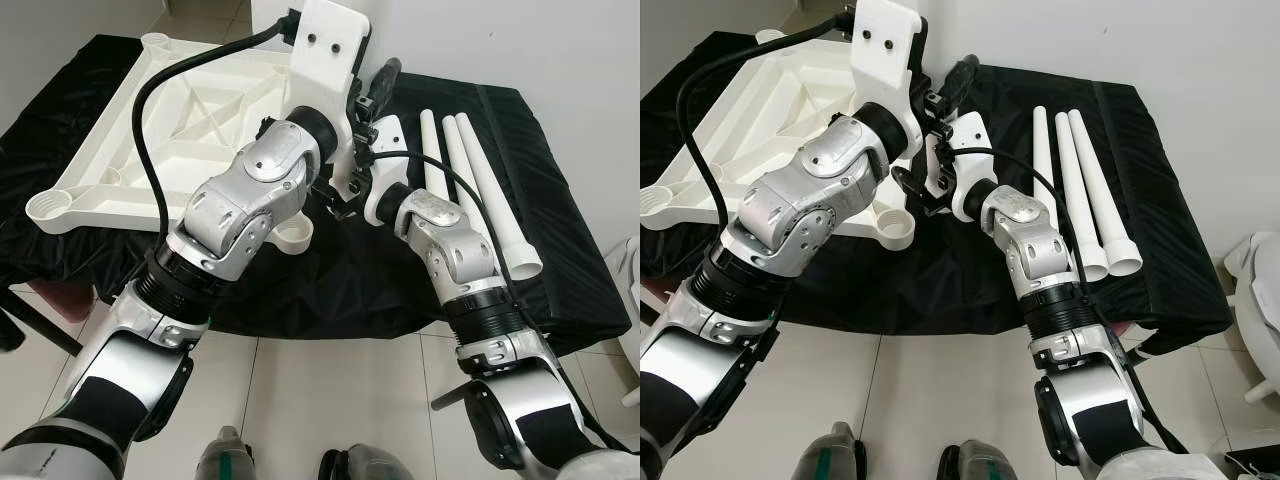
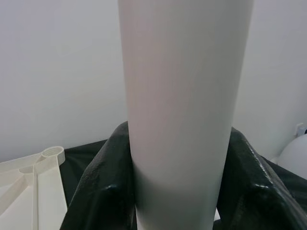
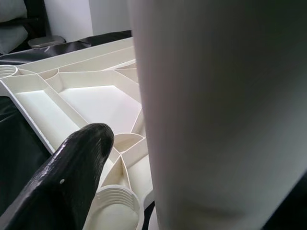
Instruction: Building children table
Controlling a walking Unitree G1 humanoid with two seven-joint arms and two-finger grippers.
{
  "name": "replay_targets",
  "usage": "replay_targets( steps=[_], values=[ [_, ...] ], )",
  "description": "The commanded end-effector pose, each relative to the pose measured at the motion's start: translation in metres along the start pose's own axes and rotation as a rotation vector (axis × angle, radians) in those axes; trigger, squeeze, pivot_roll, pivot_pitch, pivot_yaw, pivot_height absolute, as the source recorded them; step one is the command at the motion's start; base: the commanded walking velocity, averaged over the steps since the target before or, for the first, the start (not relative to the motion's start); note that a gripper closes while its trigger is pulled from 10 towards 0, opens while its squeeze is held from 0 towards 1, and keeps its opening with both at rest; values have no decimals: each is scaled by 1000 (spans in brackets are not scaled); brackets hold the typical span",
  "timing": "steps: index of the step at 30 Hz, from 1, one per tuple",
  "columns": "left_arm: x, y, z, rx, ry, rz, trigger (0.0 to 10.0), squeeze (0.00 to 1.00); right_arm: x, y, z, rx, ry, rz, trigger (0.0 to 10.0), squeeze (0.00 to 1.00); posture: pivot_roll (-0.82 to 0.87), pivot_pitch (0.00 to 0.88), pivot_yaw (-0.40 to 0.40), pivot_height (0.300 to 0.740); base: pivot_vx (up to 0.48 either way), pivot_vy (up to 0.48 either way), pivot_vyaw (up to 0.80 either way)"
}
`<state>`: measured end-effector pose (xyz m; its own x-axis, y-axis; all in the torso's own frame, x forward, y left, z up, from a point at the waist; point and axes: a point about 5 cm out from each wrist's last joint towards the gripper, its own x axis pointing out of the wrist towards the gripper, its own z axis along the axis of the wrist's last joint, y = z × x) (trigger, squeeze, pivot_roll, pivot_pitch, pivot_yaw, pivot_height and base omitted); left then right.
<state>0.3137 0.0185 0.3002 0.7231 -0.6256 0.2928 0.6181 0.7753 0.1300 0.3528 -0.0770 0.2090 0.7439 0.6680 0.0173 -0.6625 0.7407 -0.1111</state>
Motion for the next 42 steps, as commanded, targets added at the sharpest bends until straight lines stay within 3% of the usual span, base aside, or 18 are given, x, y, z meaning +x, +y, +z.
replay_targets(
  steps=[1, 2, 5, 6, 7, 11, 12, 13, 15, 28, 29, 34, 42],
  values=[
    [-2, -17, 0, 8, -17, -254, 10000, 0, -1, -3, 5, -31, -6, -11, 8784, 0, 42, 0, -75, 740, 0, 0, 0],
    [-1, -17, 0, 8, -17, -255, 10000, 0, -1, -3, 6, -35, -12, -17, 9294, 0, 43, 0, -75, 740, 0, 0, 0],
    [-1, -17, 0, 10, -17, -256, 10000, 0, -1, -4, 7, -40, -15, -22, 9137, 0, 42, 0, -75, 740, 0, 0, 0],
    [-1, -17, 0, 11, -16, -256, 10000, 0, -1, -5, 8, -44, -18, -27, 7961, 0, 43, 0, -74, 740, 0, 0, 0],
    [-1, -17, -1, 12, -17, -256, 10000, 0, -2, -5, 8, -52, -22, -31, 4745, 0, 42, 0, -74, 740, 0, 0, 0],
    [-1, -17, -1, 12, -17, -256, 10000, 0, -2, -5, 8, -54, -22, -31, 4392, 0, 41, 0, -73, 740, 0, 0, 0],
    [-1, -18, -1, 12, -17, -256, 10000, 0, -2, -5, 8, -56, -21, -31, 1882, 0, 42, 0, -75, 740, 0, 0, 0],
    [-1, -18, -1, 12, -18, -257, 10000, 0, -2, -5, 7, -58, -20, -30, 549, 0, 42, 0, -75, 740, 0, 0, 0],
    [-1, -17, -1, 13, -17, -257, 10000, 0, -2, -5, 7, -60, -17, -28, 0, 0, 42, 0, -75, 740, 0, 0, 0],
    [1, -11, -3, 28, -14, -237, 10000, 0, -5, -6, 4, -58, -30, -48, 0, 0, 42, 0, -74, 740, 0, 0, 0],
    [0, -9, -3, -16, -21, -240, 10000, 1000, -6, -9, 3, -49, -27, -69, 10000, 0, 34, 0, -70, 740, 0, 0, 0],
    [-4, -5, -3, -83, -34, -261, 10000, 1000, -8, -14, 1, -26, -29, -115, 10000, 0, 27, 0, -67, 740, 0, 0, 0],
    [-5, 4, -3, -102, -46, -260, 10000, 1000, -9, -16, -1, 2, -39, -173, 10000, 0, 14, 1, -53, 740, 0, 0, 0]
  ],
)
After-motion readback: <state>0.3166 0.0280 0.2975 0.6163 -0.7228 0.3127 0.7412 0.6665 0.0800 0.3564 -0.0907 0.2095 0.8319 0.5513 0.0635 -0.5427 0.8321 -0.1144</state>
